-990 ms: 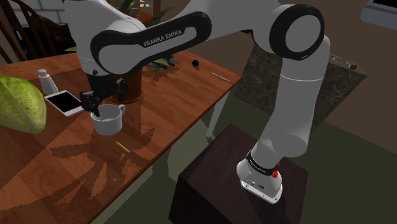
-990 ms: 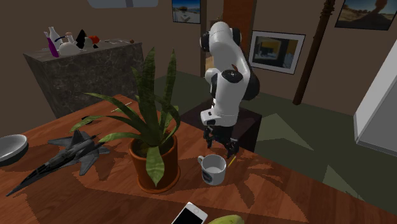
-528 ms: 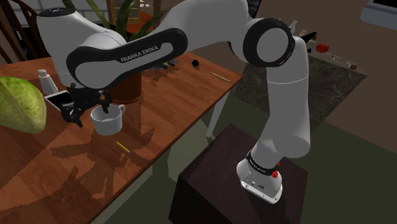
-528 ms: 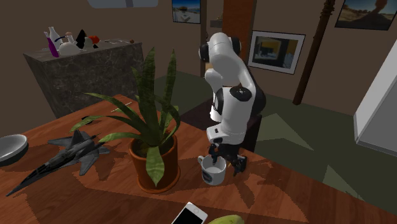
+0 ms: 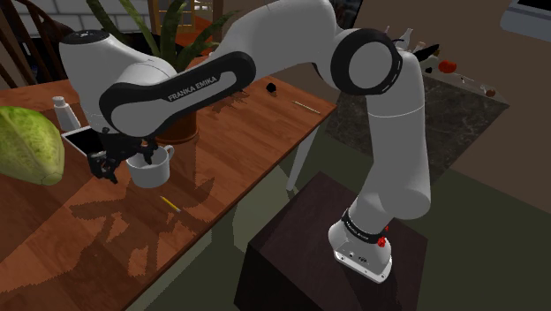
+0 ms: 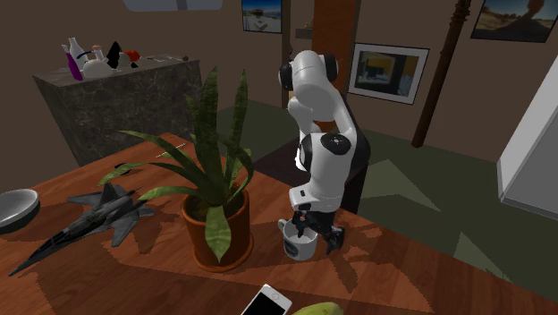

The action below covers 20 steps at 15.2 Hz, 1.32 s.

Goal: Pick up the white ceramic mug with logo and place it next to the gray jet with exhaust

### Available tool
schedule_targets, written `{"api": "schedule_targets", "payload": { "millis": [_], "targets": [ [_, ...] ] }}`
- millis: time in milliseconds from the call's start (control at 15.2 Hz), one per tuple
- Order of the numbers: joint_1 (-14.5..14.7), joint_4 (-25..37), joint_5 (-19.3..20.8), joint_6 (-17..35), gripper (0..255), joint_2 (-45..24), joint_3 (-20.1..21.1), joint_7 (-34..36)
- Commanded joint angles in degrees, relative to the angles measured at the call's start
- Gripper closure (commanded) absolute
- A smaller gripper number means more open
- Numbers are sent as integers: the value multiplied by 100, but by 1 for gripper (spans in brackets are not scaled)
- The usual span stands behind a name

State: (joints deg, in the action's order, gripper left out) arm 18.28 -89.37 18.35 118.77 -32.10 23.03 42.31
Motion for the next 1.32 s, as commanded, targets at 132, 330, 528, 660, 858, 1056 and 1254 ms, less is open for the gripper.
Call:
{"api": "schedule_targets", "payload": {
  "millis": [132, 330, 528, 660, 858, 1056, 1254],
  "targets": [
    [0, -2, 2, 6, 0, -2, -1, 1],
    [0, -2, 1, 5, 255, -2, -1, 1],
    [0, -2, 1, 5, 255, -2, -1, 1],
    [0, -2, 1, 5, 255, -2, -1, 1],
    [0, -2, 2, 6, 255, -2, -1, 1],
    [-10, 91, -49, -172, 255, 91, 28, -40],
    [-17, 197, -96, -355, 255, 174, 54, -80]
  ]
}}
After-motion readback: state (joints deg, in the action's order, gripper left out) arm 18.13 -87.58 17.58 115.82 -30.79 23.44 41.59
